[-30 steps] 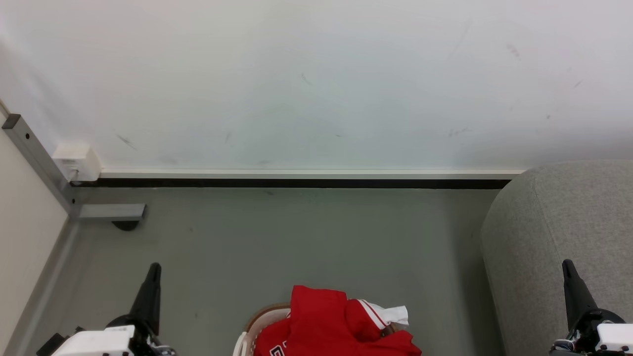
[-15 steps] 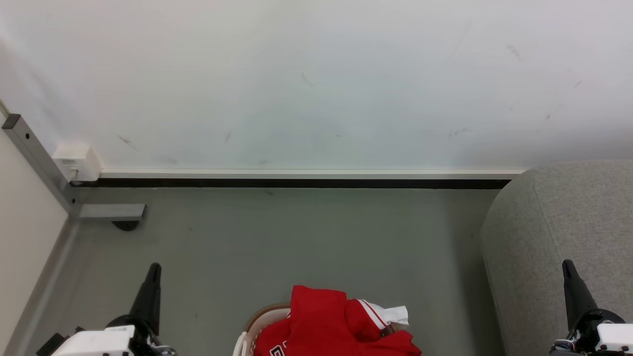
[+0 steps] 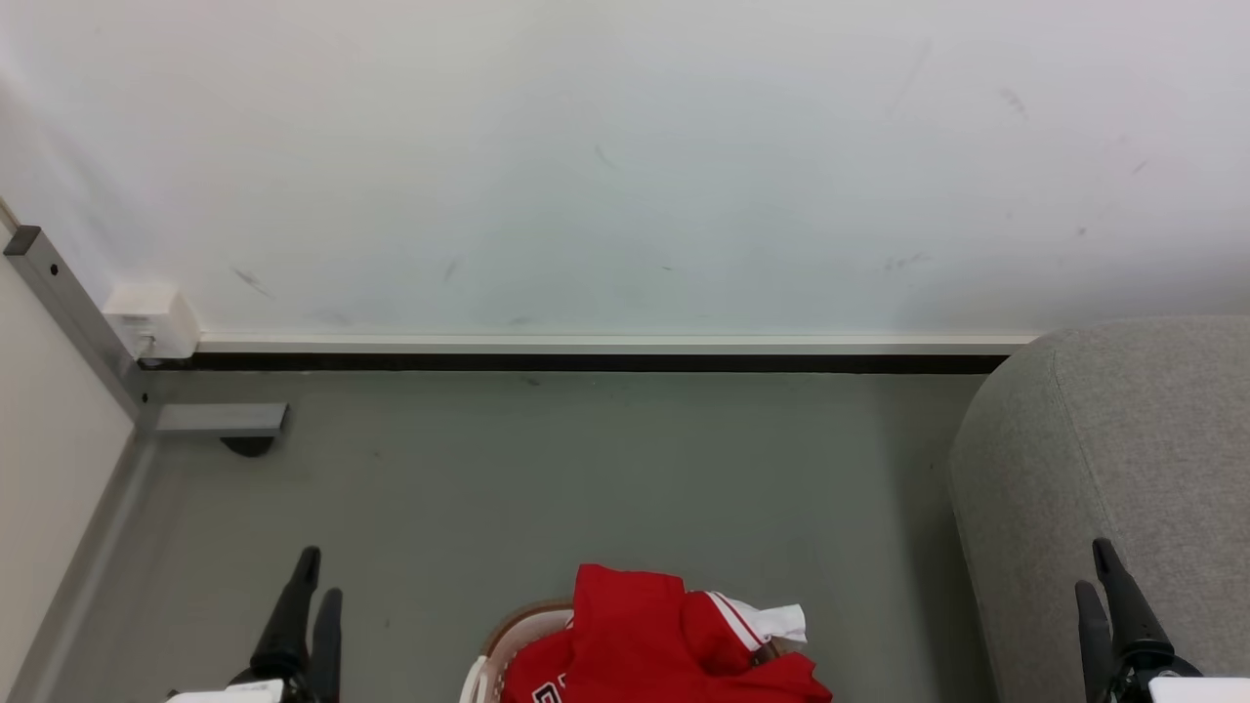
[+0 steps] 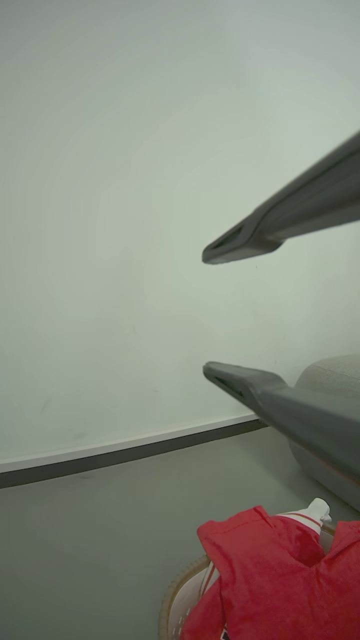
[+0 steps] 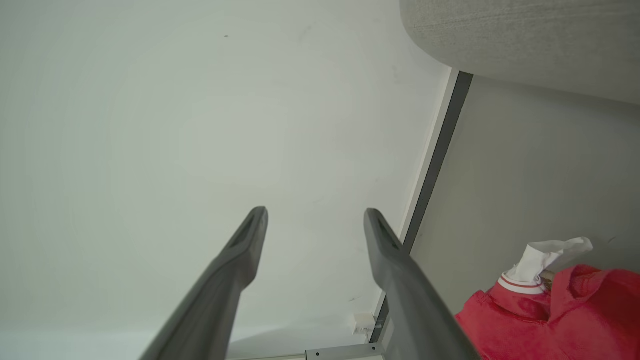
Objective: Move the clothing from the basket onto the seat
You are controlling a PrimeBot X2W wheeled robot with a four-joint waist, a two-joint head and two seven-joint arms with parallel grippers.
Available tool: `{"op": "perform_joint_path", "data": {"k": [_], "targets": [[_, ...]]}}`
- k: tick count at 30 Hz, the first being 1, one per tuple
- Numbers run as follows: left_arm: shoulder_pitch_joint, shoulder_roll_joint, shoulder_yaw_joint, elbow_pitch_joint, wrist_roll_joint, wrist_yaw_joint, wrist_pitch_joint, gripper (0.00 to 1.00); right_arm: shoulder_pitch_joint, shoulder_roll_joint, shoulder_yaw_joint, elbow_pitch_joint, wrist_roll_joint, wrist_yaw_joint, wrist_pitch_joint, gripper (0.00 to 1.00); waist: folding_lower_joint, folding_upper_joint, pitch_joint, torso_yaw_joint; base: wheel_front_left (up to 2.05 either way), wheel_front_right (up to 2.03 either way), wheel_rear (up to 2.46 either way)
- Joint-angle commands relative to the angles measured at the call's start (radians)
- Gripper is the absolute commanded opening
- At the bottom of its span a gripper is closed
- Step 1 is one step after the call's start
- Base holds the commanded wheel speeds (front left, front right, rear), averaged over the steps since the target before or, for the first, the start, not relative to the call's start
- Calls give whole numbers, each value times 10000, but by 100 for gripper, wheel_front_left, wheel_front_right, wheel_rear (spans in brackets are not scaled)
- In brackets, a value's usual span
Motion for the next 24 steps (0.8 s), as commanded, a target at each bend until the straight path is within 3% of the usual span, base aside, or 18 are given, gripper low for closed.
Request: {"op": "perform_joint_path", "data": {"k": [1, 8, 19, 24], "targets": [[-175, 41, -25, -253, -227, -10, -126, 100, -211, -80, 131, -297, 20, -1, -120, 100, 0, 0, -5, -7, 0, 0, 0], [-195, 53, -103, -550, 494, -18, -460, 100, -230, -231, 486, -543, -699, -2, -497, 100, 0, 0, -13, -29, 0, 0, 0], [-155, 73, -124, -1372, 3632, -30, -940, 100, -255, -332, 891, -1094, -2752, -4, -980, 100, 0, 0, 3, -77, 0, 0, 0], [-91, 82, -270, -1756, 4968, 185, -1136, 100, -326, -362, 983, -1238, -3985, -5, -1176, 100, 0, 0, -2, -102, 0, 0, 0]]}}
